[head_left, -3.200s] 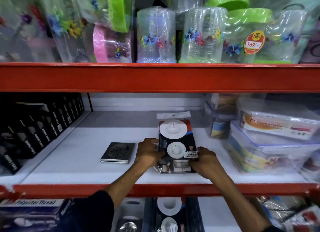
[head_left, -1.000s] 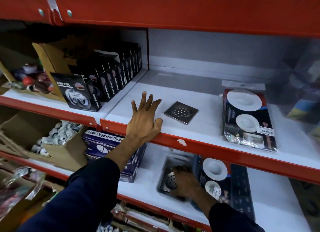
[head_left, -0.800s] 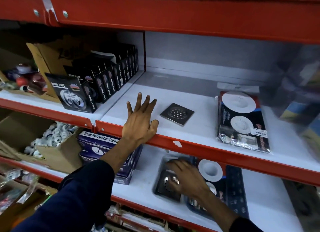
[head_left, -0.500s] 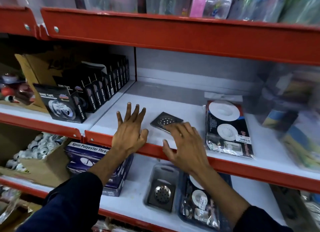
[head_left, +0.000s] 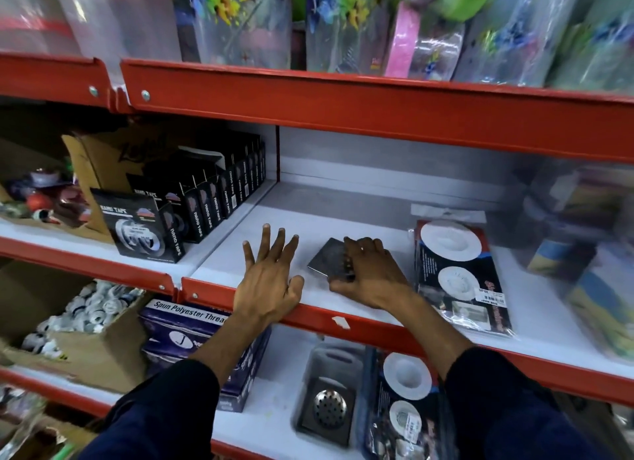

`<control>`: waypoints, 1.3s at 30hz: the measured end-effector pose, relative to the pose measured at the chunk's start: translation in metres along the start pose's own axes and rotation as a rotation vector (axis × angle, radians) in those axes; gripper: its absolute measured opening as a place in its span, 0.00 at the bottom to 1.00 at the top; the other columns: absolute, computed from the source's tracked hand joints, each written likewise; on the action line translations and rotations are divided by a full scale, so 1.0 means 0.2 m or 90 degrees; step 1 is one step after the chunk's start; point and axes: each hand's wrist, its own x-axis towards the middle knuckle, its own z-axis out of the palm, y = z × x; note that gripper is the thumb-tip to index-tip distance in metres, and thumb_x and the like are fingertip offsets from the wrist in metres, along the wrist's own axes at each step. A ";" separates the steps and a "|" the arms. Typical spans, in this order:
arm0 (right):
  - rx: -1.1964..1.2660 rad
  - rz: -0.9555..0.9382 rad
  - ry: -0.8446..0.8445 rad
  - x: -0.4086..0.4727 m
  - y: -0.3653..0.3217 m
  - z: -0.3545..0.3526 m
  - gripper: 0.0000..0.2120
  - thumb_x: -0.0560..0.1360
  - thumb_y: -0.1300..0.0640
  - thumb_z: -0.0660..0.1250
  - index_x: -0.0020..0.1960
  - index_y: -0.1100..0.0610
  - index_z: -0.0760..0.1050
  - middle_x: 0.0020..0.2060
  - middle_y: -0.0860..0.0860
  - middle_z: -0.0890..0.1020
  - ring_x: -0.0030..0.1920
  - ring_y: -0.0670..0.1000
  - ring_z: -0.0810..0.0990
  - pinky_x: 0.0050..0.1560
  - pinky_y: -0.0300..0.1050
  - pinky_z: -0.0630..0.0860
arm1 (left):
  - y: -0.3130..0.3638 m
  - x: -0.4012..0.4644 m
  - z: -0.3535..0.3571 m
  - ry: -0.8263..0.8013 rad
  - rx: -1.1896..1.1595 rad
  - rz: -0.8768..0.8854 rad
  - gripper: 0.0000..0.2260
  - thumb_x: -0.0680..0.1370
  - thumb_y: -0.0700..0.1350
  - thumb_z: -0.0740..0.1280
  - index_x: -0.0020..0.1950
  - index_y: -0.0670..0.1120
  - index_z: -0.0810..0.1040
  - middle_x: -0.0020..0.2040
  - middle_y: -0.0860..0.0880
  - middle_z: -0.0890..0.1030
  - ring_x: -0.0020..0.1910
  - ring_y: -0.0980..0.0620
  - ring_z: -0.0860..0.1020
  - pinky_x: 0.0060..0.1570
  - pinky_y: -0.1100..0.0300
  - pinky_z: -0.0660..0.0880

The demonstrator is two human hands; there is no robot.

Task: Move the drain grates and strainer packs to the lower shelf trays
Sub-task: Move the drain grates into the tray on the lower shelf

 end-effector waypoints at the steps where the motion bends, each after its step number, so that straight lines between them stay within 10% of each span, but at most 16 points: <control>1: -0.002 -0.026 0.054 -0.05 0.00 -0.01 0.46 0.65 0.30 0.64 0.76 0.52 0.59 0.68 0.53 0.70 0.67 0.55 0.67 0.67 0.51 0.69 | 0.00 0.00 0.00 0.003 0.002 0.000 0.36 0.72 0.56 0.48 0.80 0.49 0.51 0.82 0.45 0.50 0.80 0.46 0.36 0.77 0.33 0.44; 5: -0.008 -0.148 0.244 -0.30 -0.01 -0.02 0.46 0.64 0.27 0.65 0.75 0.51 0.61 0.67 0.49 0.70 0.66 0.50 0.67 0.66 0.42 0.65 | 0.00 0.00 -0.01 0.012 0.010 0.014 0.36 0.73 0.60 0.45 0.80 0.48 0.53 0.81 0.44 0.52 0.81 0.45 0.38 0.76 0.32 0.45; 14: 0.009 -0.343 0.295 -0.74 0.09 0.37 0.42 0.68 0.31 0.66 0.71 0.58 0.68 0.70 0.56 0.71 0.70 0.55 0.68 0.78 0.48 0.56 | 0.01 -0.02 -0.01 0.020 -0.004 0.020 0.33 0.74 0.57 0.48 0.79 0.48 0.57 0.81 0.41 0.57 0.81 0.43 0.41 0.76 0.30 0.46; 24: -0.018 -0.061 -0.158 -0.68 0.11 0.95 0.48 0.66 0.29 0.65 0.77 0.54 0.58 0.73 0.56 0.69 0.72 0.59 0.68 0.73 0.54 0.66 | 0.01 -0.01 -0.02 0.016 -0.011 0.010 0.32 0.72 0.53 0.52 0.78 0.49 0.59 0.80 0.41 0.58 0.81 0.44 0.42 0.76 0.30 0.46; 31: -0.046 -0.057 -0.233 -0.62 0.09 1.10 0.51 0.68 0.33 0.68 0.79 0.58 0.53 0.77 0.58 0.63 0.76 0.59 0.62 0.78 0.53 0.57 | 0.00 0.00 -0.01 0.016 -0.003 0.011 0.33 0.72 0.53 0.51 0.78 0.49 0.59 0.80 0.42 0.59 0.81 0.44 0.43 0.76 0.31 0.46; 35: -0.003 -0.103 -0.190 -0.64 0.07 0.99 0.45 0.69 0.33 0.64 0.79 0.53 0.56 0.77 0.54 0.65 0.76 0.56 0.64 0.76 0.51 0.61 | -0.01 0.01 0.00 0.014 0.027 0.017 0.33 0.73 0.54 0.50 0.78 0.48 0.58 0.80 0.43 0.59 0.81 0.45 0.43 0.76 0.31 0.47; 39: 0.015 -0.266 0.089 -0.67 0.02 0.74 0.23 0.75 0.44 0.65 0.68 0.50 0.72 0.63 0.47 0.80 0.62 0.48 0.77 0.60 0.44 0.76 | -0.01 0.00 0.00 0.013 0.053 0.023 0.33 0.73 0.55 0.50 0.79 0.48 0.57 0.81 0.44 0.59 0.81 0.44 0.43 0.76 0.32 0.47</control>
